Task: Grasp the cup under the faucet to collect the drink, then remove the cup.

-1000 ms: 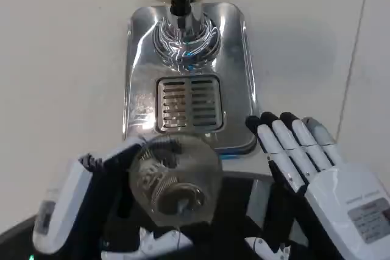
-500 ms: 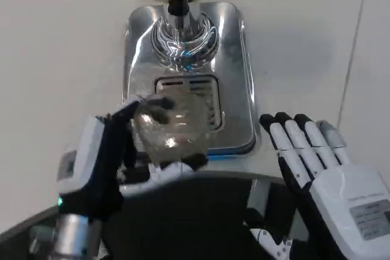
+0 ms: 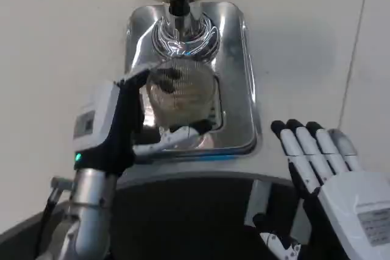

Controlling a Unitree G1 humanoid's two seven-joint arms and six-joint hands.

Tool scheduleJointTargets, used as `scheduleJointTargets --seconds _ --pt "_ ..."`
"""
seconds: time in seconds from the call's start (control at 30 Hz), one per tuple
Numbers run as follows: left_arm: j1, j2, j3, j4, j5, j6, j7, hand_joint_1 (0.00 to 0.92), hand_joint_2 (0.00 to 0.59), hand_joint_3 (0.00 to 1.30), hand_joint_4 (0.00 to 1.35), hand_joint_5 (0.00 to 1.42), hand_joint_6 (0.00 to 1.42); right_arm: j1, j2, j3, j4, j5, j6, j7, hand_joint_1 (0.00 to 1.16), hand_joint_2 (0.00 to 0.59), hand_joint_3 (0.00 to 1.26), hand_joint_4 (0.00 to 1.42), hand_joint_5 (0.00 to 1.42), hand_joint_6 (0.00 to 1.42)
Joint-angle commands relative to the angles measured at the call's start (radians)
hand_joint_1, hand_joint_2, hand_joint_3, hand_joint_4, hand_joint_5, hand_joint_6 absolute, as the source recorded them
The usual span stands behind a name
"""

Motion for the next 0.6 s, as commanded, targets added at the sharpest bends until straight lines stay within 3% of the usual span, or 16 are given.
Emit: scheduleJointTargets --seconds 0.03,0.23,0.47,0.53,0.57,0.6 --pt "-0.098 0.014 -0.026 0.1 0.005 -0.013 0.067 0.716 0.085 1.23 1.23 1.33 1.42 0.017 0.006 -0.007 -0.041 -0.01 0.017 0.028 0.49 0.396 0.0 0.0 0.0 0.0" --pt "-0.197 0.002 -0.058 0.255 -0.014 0.011 0.112 0.716 0.085 1.23 1.23 1.33 1.42 0.016 0.018 -0.016 -0.083 -0.013 0.039 0.075 0.49 0.396 0.0 0.0 0.0 0.0" --pt "-0.256 -0.005 -0.078 0.374 -0.029 0.03 0.14 0.699 0.095 1.17 1.17 1.33 1.42 0.004 0.024 -0.031 -0.064 -0.007 0.045 0.072 0.49 0.396 0.0 0.0 0.0 0.0" --pt "-0.256 0.002 -0.088 0.38 -0.032 0.02 0.133 0.635 0.062 1.03 1.07 1.24 1.42 0.005 0.026 -0.032 -0.062 -0.007 0.044 0.07 0.49 0.396 0.0 0.0 0.0 0.0" --pt "-0.256 0.006 -0.094 0.381 -0.034 0.016 0.128 0.601 0.03 0.95 0.96 1.14 1.35 0.005 0.027 -0.031 -0.06 -0.007 0.043 0.071 0.49 0.396 0.0 0.0 0.0 0.0" --pt "-0.253 0.01 -0.1 0.38 -0.037 0.01 0.125 0.517 0.031 0.79 0.74 1.0 1.2 0.005 0.028 -0.03 -0.059 -0.007 0.042 0.071 0.49 0.396 0.0 0.0 0.0 0.0"
